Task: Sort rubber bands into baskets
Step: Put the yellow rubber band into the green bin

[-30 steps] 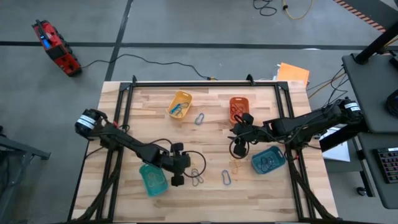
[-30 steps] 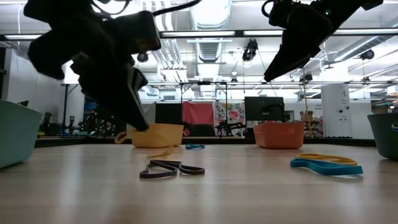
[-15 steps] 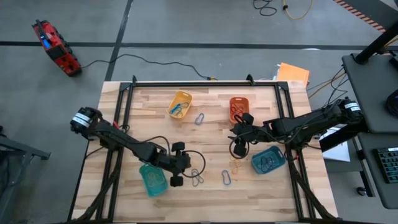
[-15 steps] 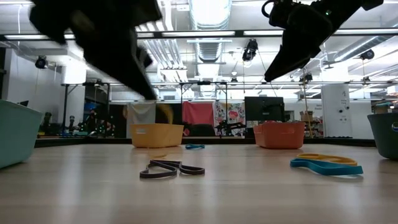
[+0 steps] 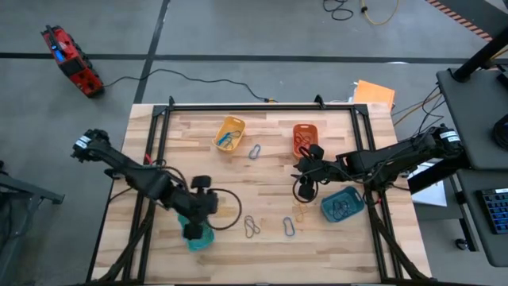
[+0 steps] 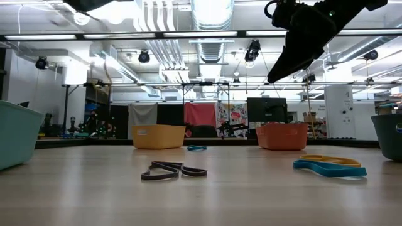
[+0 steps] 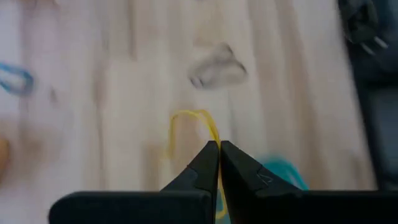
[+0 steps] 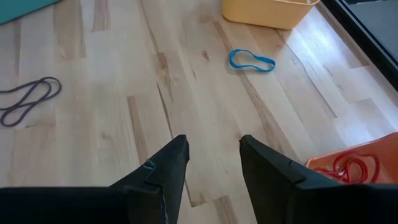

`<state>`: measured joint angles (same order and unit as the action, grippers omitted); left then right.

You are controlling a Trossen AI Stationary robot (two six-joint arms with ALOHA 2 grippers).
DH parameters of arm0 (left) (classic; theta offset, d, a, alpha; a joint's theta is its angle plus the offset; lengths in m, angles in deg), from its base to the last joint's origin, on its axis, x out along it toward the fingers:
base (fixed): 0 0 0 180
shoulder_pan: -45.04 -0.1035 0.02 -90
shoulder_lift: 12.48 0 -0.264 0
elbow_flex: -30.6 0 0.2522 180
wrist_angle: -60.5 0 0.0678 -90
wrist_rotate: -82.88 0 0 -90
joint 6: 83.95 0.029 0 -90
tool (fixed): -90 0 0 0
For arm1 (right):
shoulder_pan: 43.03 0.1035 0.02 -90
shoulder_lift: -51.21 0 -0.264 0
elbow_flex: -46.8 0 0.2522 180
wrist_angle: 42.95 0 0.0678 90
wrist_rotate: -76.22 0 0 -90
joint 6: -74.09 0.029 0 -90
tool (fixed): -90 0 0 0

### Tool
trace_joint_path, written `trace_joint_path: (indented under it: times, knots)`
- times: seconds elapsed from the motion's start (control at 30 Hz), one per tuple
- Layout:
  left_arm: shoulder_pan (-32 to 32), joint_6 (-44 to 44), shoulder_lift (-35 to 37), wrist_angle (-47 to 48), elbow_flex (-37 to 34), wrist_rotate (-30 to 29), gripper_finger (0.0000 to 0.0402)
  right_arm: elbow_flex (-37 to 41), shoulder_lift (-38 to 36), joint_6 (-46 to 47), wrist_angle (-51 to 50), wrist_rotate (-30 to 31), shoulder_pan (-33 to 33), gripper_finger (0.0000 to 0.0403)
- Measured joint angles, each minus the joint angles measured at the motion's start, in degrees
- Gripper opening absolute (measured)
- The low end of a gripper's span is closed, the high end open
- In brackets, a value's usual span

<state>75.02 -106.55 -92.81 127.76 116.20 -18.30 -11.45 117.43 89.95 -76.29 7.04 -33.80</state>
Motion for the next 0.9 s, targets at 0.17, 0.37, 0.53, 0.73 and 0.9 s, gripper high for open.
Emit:
trace_joint_path:
  times: [0.17,0.37,0.53,0.73,0.9]
  knots:
    - [2.7,-8.5,1.6,12.1,3.8,9.3,0.0,0.1,0.0,0.0,0.1,0.0,0.0,0.0147]
    - [4.2,-14.1,2.8,15.5,3.1,12.1,0.0,1.0,0.0,0.1,0.1,0.1,0.0,0.0146]
    - [4.1,-15.2,2.7,13.2,-0.1,14.1,0.0,1.9,0.0,0.2,0.5,0.2,0.0,0.0141]
    - [4.1,-15.3,2.7,3.6,-6.7,19.9,0.0,2.4,0.0,0.2,1.5,0.2,0.0,0.0147]
    - [4.1,-18.7,2.6,1.3,-11.8,23.9,0.0,2.4,0.0,0.2,1.6,0.2,0.0,0.0147]
